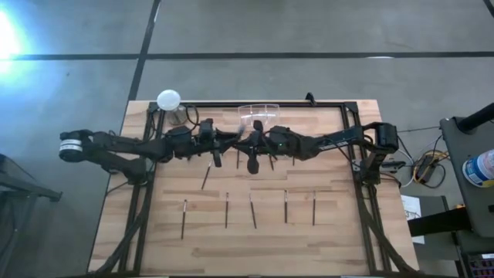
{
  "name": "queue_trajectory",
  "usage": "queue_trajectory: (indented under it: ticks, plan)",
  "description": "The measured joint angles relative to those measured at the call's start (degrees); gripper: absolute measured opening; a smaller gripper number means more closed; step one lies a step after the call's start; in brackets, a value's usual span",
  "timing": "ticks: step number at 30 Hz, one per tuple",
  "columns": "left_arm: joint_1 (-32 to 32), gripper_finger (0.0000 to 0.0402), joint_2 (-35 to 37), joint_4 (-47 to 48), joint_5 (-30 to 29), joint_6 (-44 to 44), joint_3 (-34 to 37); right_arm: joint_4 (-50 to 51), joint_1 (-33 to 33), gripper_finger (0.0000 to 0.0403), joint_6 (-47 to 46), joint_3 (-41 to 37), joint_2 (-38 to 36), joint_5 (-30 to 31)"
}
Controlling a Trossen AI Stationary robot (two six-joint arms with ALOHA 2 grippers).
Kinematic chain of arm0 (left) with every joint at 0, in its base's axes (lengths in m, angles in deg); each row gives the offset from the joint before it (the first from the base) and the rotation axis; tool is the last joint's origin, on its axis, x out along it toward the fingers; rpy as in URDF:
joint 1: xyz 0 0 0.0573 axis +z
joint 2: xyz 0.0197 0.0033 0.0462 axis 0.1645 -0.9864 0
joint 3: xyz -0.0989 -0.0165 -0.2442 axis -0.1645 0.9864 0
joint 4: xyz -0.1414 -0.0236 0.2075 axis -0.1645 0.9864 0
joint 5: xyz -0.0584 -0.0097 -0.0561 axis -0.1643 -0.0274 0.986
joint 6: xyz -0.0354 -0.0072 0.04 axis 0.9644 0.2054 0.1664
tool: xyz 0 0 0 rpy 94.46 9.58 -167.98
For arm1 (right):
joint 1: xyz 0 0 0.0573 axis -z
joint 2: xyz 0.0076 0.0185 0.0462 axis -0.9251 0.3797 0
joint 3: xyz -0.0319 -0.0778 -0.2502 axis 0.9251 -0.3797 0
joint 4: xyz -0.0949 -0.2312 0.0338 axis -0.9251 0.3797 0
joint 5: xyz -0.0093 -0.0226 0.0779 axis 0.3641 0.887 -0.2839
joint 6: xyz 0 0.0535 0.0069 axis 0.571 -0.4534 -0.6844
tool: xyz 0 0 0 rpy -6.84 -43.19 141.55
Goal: Pick & Place Makeup Brushes
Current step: Put the black highlighter brush into the transparent organizer
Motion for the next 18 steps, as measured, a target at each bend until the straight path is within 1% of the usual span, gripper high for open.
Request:
queue_trajectory:
  ticks: [4, 9, 14, 18]
  plan:
    - [0.0, 0.0096, 0.1, 1.9, -0.1, -2.5, -1.6, 4.1, -0.3, 0.0012, 0.4, 1.1, 0.2, 0.8]
    - [0.1, 0.0088, 0.2, 3.4, 0.2, -4.1, -1.1, 3.3, -0.3, 0.0006, 0.7, 1.1, 0.2, 1.4]
    - [0.1, 0.0047, 1.0, 8.6, 0.2, -4.5, -0.4, 3.8, -0.5, 0.0006, 1.5, 0.2, -0.1, 1.2]
    - [0.1, 0.0007, 3.6, 17.0, 0.2, -4.3, -0.2, 7.8, -0.3, 0.0007, 2.2, -0.3, -1.6, 1.4]
